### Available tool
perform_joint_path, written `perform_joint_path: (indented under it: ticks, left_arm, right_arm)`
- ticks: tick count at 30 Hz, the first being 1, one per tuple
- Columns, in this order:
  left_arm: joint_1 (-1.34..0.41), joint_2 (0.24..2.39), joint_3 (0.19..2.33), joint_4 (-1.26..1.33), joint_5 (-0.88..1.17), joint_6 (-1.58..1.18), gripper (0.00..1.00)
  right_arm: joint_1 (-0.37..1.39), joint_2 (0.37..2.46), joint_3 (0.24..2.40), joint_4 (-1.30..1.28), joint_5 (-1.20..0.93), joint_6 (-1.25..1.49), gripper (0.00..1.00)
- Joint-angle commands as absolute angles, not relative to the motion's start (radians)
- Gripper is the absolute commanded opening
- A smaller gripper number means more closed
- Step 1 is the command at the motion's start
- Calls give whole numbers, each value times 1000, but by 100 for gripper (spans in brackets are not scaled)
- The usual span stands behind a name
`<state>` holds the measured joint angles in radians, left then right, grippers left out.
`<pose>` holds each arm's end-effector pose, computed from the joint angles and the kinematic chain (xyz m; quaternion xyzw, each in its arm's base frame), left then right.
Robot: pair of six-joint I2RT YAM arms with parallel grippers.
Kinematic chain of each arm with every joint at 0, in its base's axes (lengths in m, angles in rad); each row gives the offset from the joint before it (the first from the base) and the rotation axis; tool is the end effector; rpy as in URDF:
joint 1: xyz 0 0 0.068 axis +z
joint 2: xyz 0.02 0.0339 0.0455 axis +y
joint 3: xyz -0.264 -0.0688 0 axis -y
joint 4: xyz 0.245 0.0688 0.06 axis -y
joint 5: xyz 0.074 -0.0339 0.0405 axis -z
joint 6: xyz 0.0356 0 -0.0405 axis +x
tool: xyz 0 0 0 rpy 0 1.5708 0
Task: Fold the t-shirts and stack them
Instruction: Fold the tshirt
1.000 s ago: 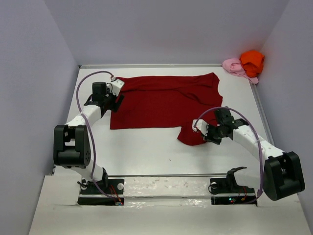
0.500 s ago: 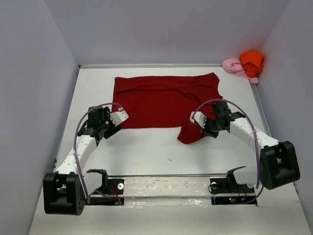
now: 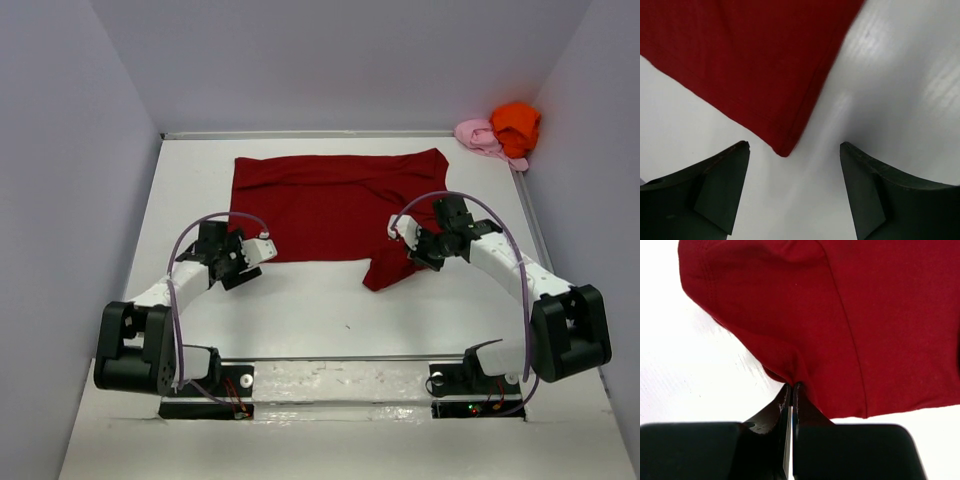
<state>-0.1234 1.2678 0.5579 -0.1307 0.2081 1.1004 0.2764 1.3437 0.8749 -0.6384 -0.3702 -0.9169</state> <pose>0.2360 -0.0367 0.1702 0.5640 0.7392 0.0810 0.3591 0.2410 0.0818 0.2177 -0.5725 0.7676 0.0989 0.2707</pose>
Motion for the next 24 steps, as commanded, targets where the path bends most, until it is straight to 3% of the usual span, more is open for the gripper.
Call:
perform_joint_path:
  ticks: [1, 10, 13, 14, 16, 19, 20, 24]
  left_arm:
    - [-130, 1319, 565, -46, 183, 1124, 84]
    - [-132, 1439, 591, 58, 126, 1135, 82]
    - [-132, 1456, 604, 49, 135, 1134, 65]
    - [-132, 1456, 607, 45, 149, 1134, 53]
    - [-132, 1457, 609, 38, 152, 1138, 45]
    - [-130, 1462, 612, 25, 152, 1141, 15]
    - [-130, 1463, 612, 20, 152, 1141, 0]
    - [-130, 1431, 611, 12, 144, 1135, 0]
  right_arm:
    - [284, 1350, 923, -632, -397, -904, 0]
    - [284, 1339, 914, -637, -408, -904, 0]
    - [284, 1336, 911, -637, -400, -907, 0]
    - [284, 1338, 911, -637, -394, -907, 0]
    - [284, 1339, 911, -637, -388, -905, 0]
    - [284, 1345, 916, -635, -385, -902, 0]
    - [284, 1347, 917, -637, -387, -903, 0]
    - [284, 1347, 914, -598, -359, -862, 0]
